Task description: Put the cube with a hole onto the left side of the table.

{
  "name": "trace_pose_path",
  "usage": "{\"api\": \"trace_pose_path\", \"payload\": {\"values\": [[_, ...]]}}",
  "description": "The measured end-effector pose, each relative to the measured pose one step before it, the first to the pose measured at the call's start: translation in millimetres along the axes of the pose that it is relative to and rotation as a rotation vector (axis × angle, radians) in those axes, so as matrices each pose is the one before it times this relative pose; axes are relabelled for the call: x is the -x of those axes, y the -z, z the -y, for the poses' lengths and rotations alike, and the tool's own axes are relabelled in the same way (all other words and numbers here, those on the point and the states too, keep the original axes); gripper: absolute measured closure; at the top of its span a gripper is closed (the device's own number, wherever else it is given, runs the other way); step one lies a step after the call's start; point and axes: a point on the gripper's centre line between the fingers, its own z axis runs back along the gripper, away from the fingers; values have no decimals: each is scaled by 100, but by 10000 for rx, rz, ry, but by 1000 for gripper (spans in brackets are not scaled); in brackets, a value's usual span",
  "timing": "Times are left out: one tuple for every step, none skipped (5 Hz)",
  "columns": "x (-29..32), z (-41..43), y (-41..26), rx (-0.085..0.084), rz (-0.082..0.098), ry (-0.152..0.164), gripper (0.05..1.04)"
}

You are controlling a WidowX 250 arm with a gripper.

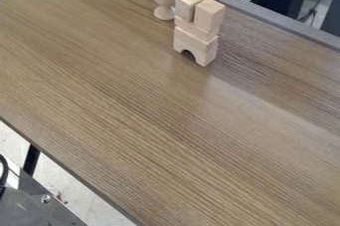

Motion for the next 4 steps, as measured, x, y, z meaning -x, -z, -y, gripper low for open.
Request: {"api": "trace_pose_path", "payload": {"values": [[37, 274, 262, 186, 1, -64, 83], [-78, 299, 1131, -98, 77, -7, 83], [23, -59, 1284, -387, 66, 65, 83], [-231, -316, 401, -215, 224, 42, 131]]}}
